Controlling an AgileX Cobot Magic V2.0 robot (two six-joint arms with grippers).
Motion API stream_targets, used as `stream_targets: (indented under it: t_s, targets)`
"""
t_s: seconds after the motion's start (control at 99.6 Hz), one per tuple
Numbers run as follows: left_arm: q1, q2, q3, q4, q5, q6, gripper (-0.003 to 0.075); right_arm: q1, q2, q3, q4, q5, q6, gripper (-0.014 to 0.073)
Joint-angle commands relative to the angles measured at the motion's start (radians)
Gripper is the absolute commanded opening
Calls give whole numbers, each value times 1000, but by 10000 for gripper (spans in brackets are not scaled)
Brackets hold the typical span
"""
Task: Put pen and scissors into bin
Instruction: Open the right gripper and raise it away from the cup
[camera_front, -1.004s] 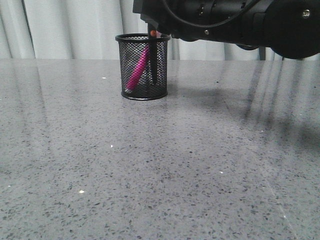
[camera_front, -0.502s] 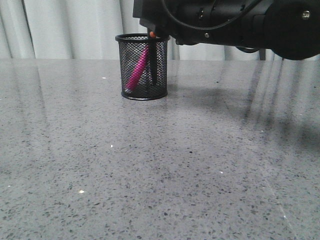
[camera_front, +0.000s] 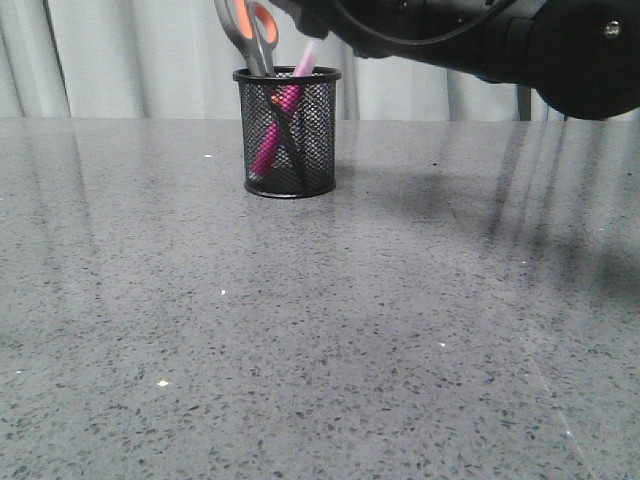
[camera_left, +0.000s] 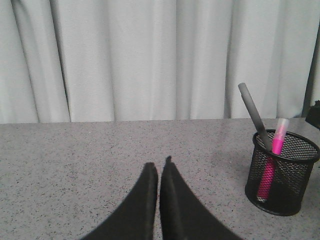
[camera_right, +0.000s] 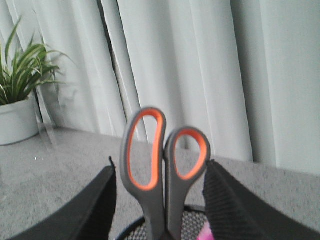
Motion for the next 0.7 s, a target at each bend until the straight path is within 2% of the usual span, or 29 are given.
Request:
stream_targets:
  t_s: [0.0, 0.12, 0.241, 0.311, 0.452, 0.552, 0.692]
  targets:
    - [2, 1, -29, -4, -63, -8, -22, -4, -47, -21, -6, -131, -33, 356]
    - [2, 1, -29, -4, -63, -8, -22, -15, -69, -21, 1, -136, -49, 346]
    - [2, 1, -29, -4, -63, -8, -22, -40, -132, -21, 15, -75, -49, 259]
    - [2, 1, -29, -4, -63, -8, -22, -58, -182, -21, 15, -7, -49, 168]
    - [2, 1, -29, -4, -90, -8, -22, -108, -303, -21, 15, 196, -49, -76]
    - [2, 1, -29, -2, -102, -8, -22, -149, -393, -20, -19, 335, -49, -74]
    - [2, 1, -29, -2, -95, -8, -22, -194, -532, 29, -89, 457, -49, -74]
